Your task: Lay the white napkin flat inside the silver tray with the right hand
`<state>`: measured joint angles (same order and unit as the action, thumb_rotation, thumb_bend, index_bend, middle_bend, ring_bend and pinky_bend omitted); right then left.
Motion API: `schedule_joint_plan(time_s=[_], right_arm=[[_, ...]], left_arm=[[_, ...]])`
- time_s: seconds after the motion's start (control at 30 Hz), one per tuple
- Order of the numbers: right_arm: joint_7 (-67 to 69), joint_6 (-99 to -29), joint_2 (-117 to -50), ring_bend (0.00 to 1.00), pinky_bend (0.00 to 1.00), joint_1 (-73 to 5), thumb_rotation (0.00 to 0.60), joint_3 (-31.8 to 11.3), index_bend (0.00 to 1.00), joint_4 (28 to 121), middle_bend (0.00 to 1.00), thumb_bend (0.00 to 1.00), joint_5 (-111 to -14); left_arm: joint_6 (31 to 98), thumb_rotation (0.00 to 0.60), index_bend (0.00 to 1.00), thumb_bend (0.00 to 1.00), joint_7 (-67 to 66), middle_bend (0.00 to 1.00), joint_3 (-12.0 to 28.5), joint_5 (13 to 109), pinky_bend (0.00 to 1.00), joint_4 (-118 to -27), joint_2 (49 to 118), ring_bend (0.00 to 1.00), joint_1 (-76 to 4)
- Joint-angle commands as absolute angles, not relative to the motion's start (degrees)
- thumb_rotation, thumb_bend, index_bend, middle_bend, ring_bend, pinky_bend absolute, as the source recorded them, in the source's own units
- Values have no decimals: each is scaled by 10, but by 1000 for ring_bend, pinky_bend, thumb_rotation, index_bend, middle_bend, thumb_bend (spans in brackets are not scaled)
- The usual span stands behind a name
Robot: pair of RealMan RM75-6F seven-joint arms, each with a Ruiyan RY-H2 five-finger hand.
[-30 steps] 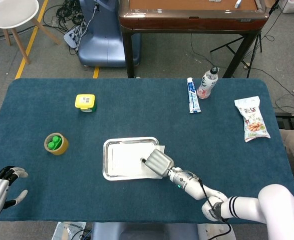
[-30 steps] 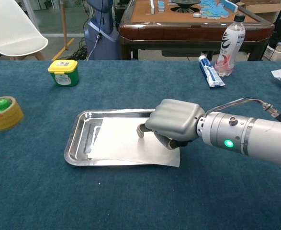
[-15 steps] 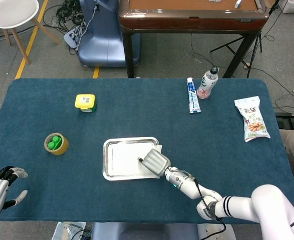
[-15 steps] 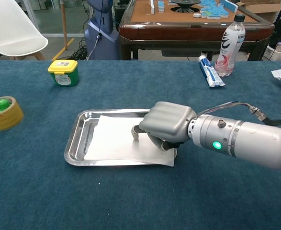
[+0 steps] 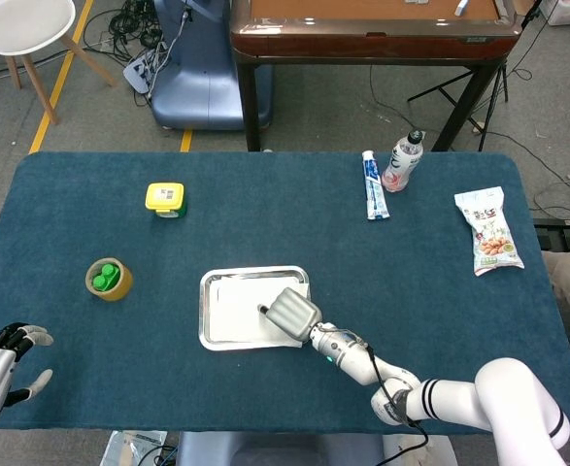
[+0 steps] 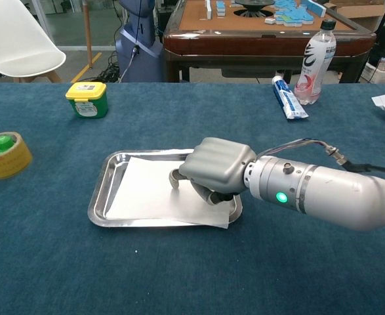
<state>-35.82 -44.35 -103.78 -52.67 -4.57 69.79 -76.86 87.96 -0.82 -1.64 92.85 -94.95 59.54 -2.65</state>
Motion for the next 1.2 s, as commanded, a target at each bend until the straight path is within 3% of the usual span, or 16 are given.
schedule_joint_plan(time_s=[0.03,0.5,1.2], right_arm=[[-359,-445,-1043,919,1000,-529,600,-47,276,695,1000,1000,-769],[-360,-454,-1065,919,1000,-538,600,-55,276,677,1000,1000,-769],[-361,-484,-950,919,1000,-496,600,-13,276,781,1000,1000,-787]], left_arm=[[880,600,408,226,-8,349,-16,929,483,-950,595,232,-26],[883,600,408,226,-4,349,-17,931,482,-950,593,232,-25],[877,600,408,226,-16,349,-17,929,482,-949,599,232,-26]])
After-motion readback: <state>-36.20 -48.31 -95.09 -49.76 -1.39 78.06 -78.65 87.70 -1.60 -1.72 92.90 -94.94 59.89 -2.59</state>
